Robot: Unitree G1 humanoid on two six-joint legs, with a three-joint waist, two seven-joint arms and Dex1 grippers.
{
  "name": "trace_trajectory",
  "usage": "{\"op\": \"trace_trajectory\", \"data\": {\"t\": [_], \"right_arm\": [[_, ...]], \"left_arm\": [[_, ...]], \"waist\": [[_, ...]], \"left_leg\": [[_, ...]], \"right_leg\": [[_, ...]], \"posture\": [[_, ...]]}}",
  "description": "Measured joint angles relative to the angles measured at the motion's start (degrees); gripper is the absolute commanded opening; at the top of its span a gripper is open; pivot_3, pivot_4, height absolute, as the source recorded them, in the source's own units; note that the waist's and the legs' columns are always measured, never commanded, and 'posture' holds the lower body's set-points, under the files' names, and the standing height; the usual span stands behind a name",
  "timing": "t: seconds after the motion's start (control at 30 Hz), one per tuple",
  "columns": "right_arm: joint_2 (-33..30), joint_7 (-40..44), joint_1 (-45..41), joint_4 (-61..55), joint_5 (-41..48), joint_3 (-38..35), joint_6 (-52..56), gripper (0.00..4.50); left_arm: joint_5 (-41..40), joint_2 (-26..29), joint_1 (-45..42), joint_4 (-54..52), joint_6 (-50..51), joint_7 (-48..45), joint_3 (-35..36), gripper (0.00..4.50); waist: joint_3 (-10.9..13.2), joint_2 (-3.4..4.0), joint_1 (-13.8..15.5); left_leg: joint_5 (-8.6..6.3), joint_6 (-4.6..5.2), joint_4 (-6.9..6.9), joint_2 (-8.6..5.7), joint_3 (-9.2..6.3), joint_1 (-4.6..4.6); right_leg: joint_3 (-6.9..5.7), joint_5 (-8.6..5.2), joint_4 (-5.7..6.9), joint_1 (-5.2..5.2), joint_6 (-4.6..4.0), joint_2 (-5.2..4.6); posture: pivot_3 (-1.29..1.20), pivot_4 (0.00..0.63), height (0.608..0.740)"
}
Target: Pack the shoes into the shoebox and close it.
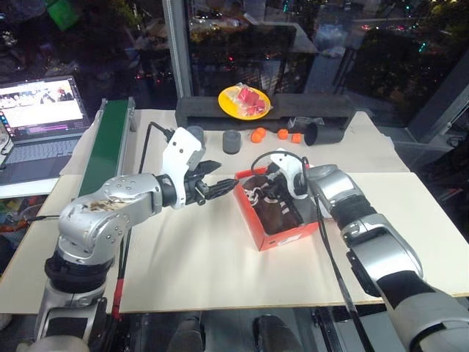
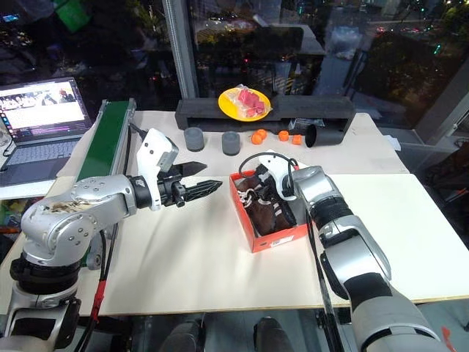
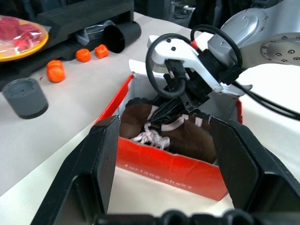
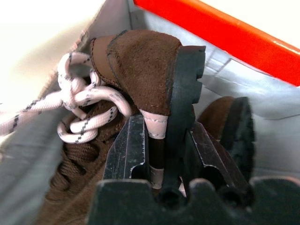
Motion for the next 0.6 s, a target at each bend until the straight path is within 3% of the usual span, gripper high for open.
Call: {"op": "trace_trajectory", "data": {"t": [0.3, 0.37, 0.6], "right_arm": [[-1.3, 3.3, -0.4, 0.4, -2.6, -1.4, 0.3, 0.54], [-0.6, 3.6, -0.2, -1.7, -1.1, -4.5, 5.7, 1.51], [1.7, 2.4, 4.4, -11.6, 1.3, -8.4, 17.1, 3.70]], "left_arm": [[2.1, -2.0, 1.2, 0.0, -0.6, 0.9, -0.8, 3.23], [2.8, -2.6, 1.2, 0.2, -1.0, 1.1, -0.9, 3.23], [4.4, -3.2, -0.4, 2.3, -1.6, 0.2, -1.9, 3.23]], "waist": [[0.0, 0.01, 1.5], [0.0, 0.01, 1.3], [0.1, 0.15, 1.2]], "left_leg": [[0.00, 0.01, 0.00, -0.04, -0.03, -0.08], [0.01, 0.01, -0.04, -0.02, -0.03, -0.10], [0.23, 0.38, -0.26, -0.02, -0.05, -0.66]], "right_leg": [[-0.01, -0.02, -0.03, -0.02, 0.04, -0.03], [0.00, -0.01, -0.01, -0.08, 0.06, -0.02], [-0.02, 0.02, 0.06, -0.72, 0.29, 0.00]], "posture": [[0.00, 0.150, 0.740], [0.00, 0.150, 0.740], [0.00, 0.150, 0.740]]}}
